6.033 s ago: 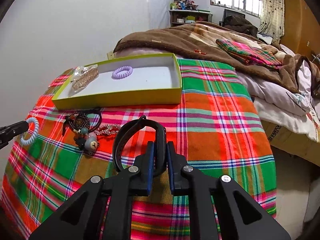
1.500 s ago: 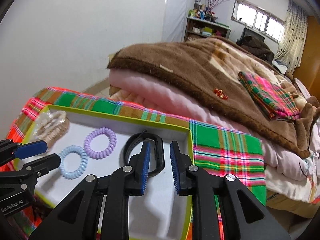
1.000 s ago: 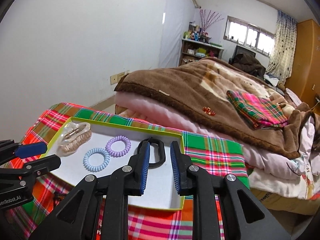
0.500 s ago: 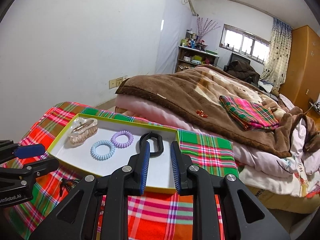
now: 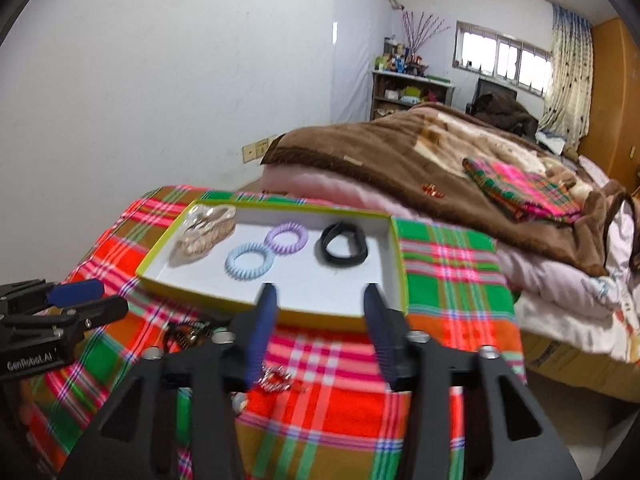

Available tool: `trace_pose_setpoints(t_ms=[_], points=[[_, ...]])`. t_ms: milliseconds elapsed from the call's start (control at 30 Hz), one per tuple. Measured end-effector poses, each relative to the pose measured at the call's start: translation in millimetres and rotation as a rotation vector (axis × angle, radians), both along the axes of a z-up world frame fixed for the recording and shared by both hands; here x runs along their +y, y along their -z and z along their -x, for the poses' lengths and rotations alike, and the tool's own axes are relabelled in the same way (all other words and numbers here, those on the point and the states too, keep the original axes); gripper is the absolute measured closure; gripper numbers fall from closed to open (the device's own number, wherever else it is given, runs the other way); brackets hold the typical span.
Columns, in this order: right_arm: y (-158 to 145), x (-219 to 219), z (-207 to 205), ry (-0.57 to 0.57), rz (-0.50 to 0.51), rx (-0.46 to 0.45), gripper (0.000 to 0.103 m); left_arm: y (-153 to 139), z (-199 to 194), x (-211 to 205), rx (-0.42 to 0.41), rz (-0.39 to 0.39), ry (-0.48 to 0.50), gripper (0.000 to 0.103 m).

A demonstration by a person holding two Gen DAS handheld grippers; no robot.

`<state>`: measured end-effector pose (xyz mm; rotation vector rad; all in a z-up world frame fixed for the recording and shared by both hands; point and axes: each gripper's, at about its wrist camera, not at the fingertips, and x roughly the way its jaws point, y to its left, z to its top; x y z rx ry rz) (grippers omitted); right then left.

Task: Organize jewelry
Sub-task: 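Withdraw both tools from the box toward the jewelry on the cloth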

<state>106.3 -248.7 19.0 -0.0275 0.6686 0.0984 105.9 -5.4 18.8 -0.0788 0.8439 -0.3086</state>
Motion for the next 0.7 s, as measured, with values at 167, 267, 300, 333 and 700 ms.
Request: trace_pose_setpoints(t_ms=[167, 267, 300, 333, 700], points=[[17, 3, 7, -0.012, -0.048, 0.057, 0.056, 6, 5, 16, 0.012, 0.019, -0.02, 0.051], [29, 4, 12, -0.022, -0.095, 0.098, 0.056, 9, 8, 24, 0.019, 0.026, -0.032, 0.051], [32, 6, 14, -0.026, -0.103, 0.106, 0.056, 11, 8, 27, 0.021, 0.028, -0.035, 0.051], [35, 8, 15, -0.031, -0.109, 0.113, 0.056, 12, 9, 29, 0.024, 0.029, -0.038, 0.051], [61, 38, 19, -0.11, -0.151, 0.196, 0.056, 25, 17, 45, 0.053, 0.037, -0.065, 0.051]])
